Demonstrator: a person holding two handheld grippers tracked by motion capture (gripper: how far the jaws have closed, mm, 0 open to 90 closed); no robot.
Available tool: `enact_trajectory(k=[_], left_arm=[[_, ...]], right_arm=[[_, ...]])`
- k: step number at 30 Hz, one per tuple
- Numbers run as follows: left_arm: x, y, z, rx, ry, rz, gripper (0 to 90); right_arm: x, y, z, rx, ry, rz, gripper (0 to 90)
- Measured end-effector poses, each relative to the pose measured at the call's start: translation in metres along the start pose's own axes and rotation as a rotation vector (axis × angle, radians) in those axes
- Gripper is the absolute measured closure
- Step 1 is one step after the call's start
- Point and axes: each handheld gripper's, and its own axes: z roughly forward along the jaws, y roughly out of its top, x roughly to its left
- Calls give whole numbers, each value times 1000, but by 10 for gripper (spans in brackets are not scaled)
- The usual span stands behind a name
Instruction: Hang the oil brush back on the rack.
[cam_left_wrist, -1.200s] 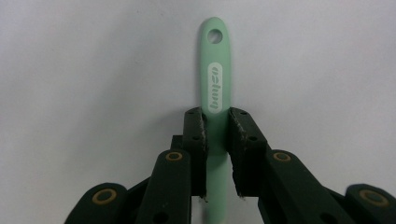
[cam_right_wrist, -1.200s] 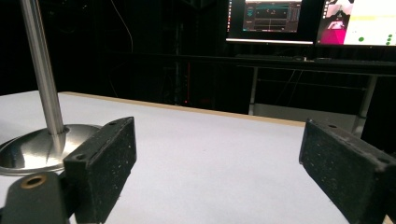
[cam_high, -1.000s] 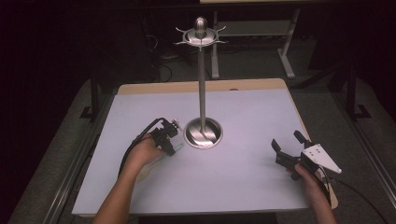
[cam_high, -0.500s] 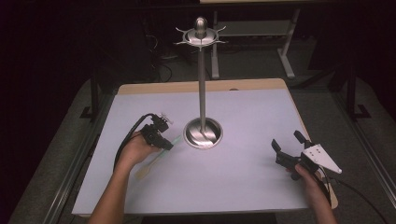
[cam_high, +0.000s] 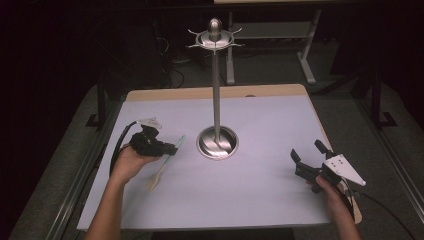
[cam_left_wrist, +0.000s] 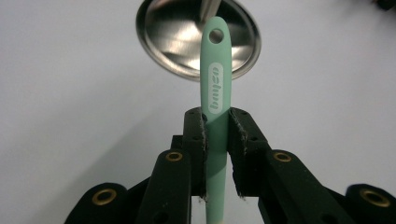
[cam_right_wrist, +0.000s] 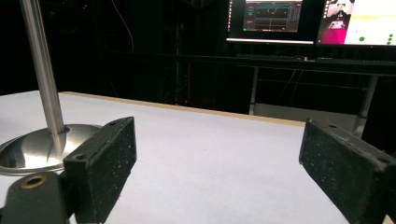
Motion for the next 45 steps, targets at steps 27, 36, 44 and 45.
enact_trajectory(k=[27, 36, 44, 45], left_arm=[[-5, -2, -42, -345, -83, 82, 778], [-8, 5, -54, -417, -61, 87, 777], [-13, 21, -69, -474, -69, 95, 777], [-13, 23, -71, -477, -69, 102, 776]], right_arm=[[0, 0, 0, -1, 0, -4, 104], [0, 0, 0, 0, 0, -3, 104], [0, 0, 0, 2, 1, 0, 104], [0, 0, 0, 3, 1, -2, 104]])
